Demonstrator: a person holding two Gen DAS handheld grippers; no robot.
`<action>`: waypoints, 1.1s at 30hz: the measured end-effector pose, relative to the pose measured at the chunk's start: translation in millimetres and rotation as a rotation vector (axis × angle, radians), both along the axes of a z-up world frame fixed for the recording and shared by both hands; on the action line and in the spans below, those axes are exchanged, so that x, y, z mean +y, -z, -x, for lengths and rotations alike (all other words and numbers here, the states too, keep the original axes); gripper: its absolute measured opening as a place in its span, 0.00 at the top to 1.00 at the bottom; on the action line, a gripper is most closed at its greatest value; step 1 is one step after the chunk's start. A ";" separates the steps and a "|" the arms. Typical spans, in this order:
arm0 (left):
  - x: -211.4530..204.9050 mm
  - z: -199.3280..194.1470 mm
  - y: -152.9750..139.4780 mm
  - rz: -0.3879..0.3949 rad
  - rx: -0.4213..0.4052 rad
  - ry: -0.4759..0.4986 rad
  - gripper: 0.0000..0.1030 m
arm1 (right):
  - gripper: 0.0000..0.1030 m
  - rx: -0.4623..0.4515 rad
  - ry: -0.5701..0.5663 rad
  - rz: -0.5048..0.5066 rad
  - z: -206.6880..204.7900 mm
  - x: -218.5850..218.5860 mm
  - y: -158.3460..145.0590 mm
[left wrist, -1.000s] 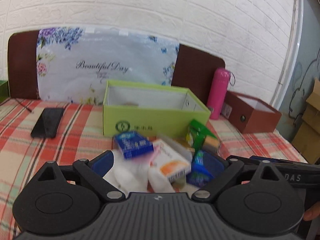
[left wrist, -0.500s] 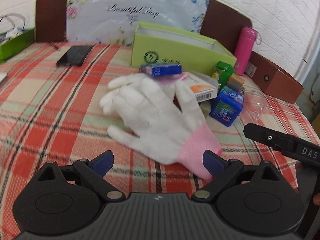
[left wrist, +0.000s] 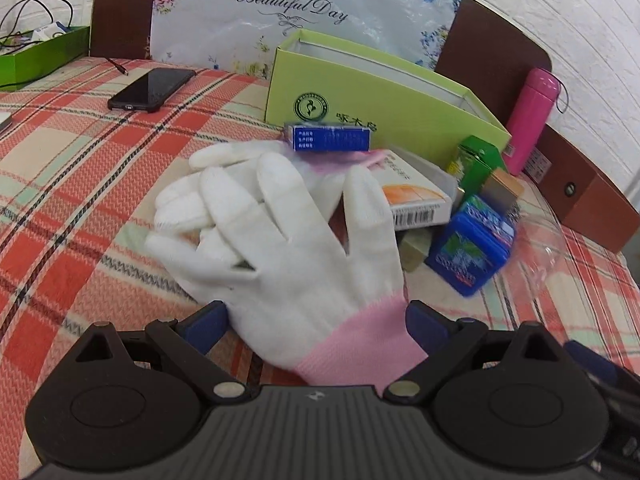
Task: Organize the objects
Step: 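Return both tools to the pile and approach the white glove, then grasp the white glove with the left tool while the right tool grasps the blue square box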
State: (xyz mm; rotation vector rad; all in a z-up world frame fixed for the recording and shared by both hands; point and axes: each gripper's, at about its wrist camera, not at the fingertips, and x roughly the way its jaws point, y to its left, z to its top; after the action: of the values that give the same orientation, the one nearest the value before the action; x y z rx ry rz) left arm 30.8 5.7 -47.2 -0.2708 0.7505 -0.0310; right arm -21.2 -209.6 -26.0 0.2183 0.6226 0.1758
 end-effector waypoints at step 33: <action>51.9 33.0 -7.4 0.028 0.054 0.402 0.77 | 0.32 -0.010 -0.196 0.276 -47.9 31.7 -0.7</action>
State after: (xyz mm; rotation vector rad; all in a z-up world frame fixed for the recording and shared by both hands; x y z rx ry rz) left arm -2.2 57.6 -39.9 -0.1449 0.8493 -0.4159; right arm 26.7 -177.9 -25.3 -0.1101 0.6509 0.2765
